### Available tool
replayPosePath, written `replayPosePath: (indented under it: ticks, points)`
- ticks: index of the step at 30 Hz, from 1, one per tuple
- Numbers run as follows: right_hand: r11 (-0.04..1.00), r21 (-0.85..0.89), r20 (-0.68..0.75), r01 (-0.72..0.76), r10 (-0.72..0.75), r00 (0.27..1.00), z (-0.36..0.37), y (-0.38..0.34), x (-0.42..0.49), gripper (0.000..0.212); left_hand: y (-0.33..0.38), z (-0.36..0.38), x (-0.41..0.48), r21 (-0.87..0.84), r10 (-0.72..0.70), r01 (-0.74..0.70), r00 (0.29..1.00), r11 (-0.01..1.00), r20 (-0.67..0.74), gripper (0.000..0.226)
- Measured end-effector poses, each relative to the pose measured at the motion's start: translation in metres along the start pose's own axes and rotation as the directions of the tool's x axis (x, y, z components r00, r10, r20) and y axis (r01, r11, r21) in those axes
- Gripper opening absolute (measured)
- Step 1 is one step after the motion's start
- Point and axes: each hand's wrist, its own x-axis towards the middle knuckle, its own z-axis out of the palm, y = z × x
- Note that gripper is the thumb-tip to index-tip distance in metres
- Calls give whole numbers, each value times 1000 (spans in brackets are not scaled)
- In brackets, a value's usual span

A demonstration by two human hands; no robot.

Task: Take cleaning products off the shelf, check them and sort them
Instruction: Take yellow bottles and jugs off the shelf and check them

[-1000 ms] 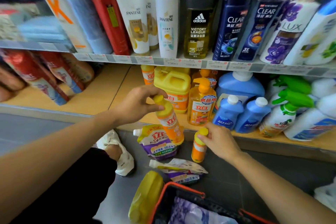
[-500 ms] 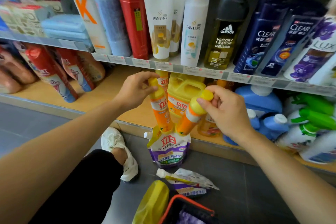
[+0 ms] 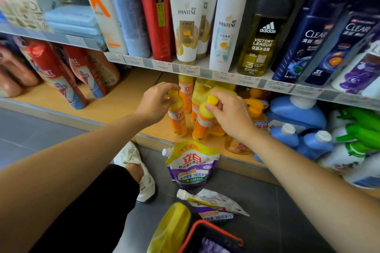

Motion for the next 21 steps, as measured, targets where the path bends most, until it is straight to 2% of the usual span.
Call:
replayPosePath:
  ticks: [3,6,10,13,16,18,21]
  points:
    - [998,-7,37,-64,64,997,17,7,-8,19,-6,9,8,-21,7,-7,1000,1000,1,37]
    - [991,-23,20,-133,133,991,25,9,-12,32,-8,18,16,-132,-2,5,1000,991,25,42]
    - [989,-11,55,-149,150,987,25,9,-7,37,-9,34,11,-329,-129,113,991,938,-28,58]
    - [990,0,70,-139,139,988,27,9,-4,39,-19,51,-6,-300,-253,220,964,928,-77,79]
    - [983,30,40,-183,182,983,29,9,-4,34,-31,72,-22,-198,-325,323,945,926,21,91]
    - [984,33,13,-173,173,985,30,10,-5,27,-36,85,-25,-145,-355,359,933,922,58,93]
    - [989,40,-4,-141,141,990,29,12,-6,22,-41,99,-22,-203,-403,396,915,896,7,83]
